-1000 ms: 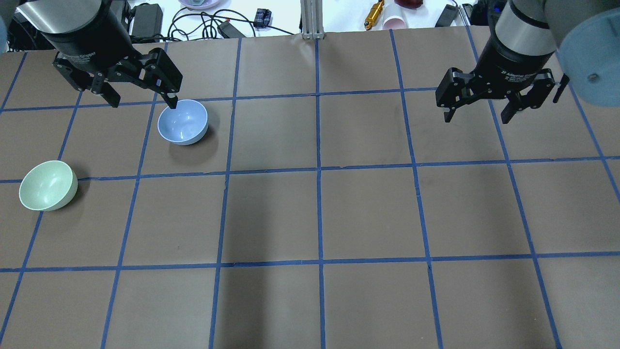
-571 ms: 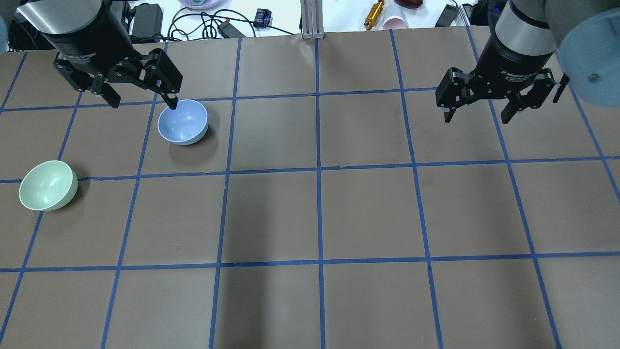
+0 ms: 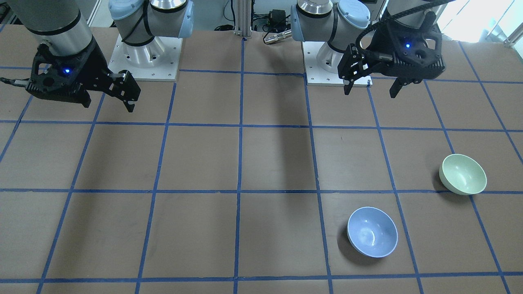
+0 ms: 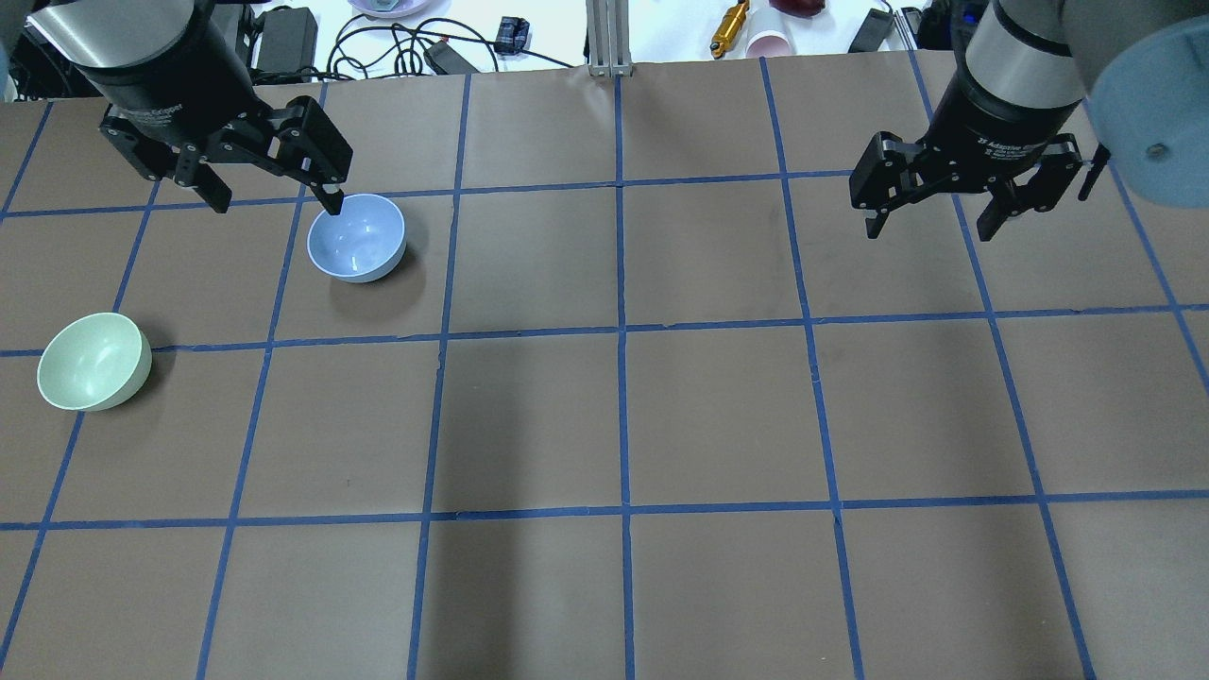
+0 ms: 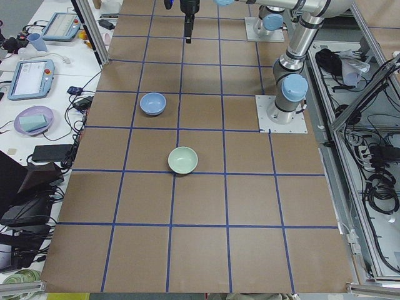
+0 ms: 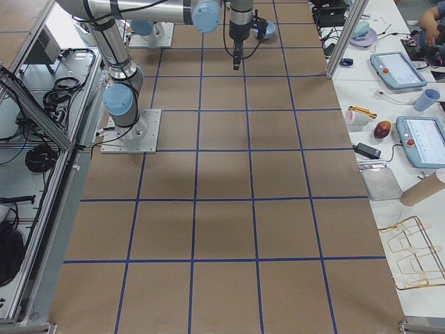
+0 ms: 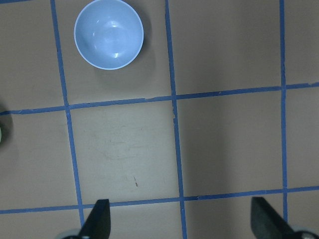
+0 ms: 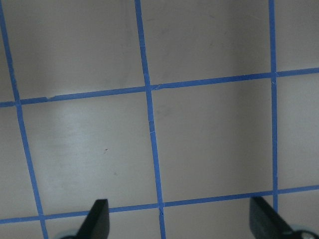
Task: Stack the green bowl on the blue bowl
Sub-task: 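Move the left gripper toward the pale green bowl and lower it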
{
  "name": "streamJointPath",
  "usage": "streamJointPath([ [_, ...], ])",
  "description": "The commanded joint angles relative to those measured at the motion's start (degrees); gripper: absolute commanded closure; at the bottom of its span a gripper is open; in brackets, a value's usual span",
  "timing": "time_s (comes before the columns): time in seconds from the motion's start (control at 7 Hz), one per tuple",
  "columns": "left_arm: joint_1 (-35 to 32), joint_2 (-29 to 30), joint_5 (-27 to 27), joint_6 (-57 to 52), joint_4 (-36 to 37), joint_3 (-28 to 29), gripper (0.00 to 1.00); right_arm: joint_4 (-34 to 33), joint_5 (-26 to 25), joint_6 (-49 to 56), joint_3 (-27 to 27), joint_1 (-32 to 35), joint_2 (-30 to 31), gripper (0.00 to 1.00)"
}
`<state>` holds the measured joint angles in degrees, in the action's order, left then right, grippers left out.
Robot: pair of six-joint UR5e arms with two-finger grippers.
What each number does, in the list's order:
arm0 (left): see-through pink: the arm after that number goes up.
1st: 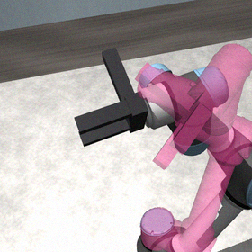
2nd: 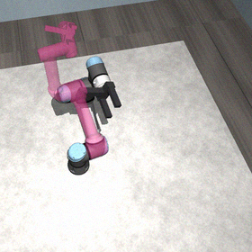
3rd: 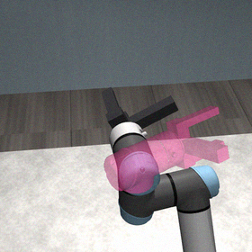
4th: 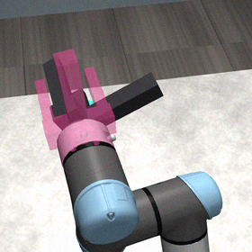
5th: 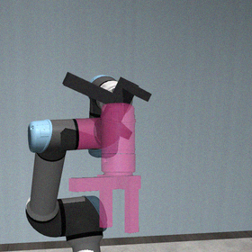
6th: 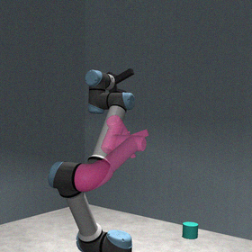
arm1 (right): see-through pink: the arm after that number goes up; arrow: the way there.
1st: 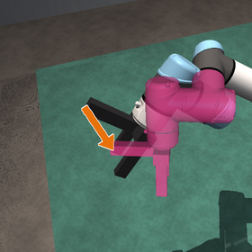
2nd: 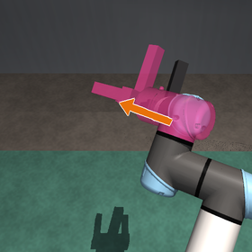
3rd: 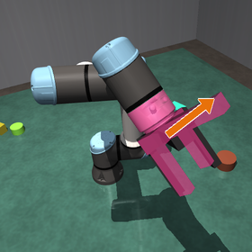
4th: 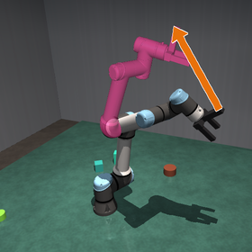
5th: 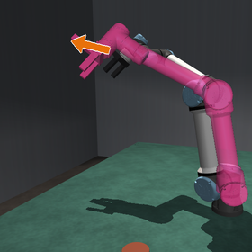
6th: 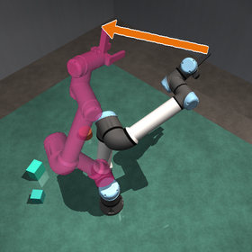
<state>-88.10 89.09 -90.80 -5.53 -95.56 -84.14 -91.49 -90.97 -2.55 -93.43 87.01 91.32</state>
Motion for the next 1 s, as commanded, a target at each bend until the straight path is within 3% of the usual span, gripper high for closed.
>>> streamJointPath([
  [0.0,4.75,0.29,0.18,-3.84,-0.06,-0.75,0.0,0.0,0.0,0.0,0.0,0.0,0.0,0.0],
  [0.86,25.59,5.2,3.17,-20.37,2.21,-4.89,0.0,0.0,0.0,0.0,0.0,0.0,0.0,0.0],
])
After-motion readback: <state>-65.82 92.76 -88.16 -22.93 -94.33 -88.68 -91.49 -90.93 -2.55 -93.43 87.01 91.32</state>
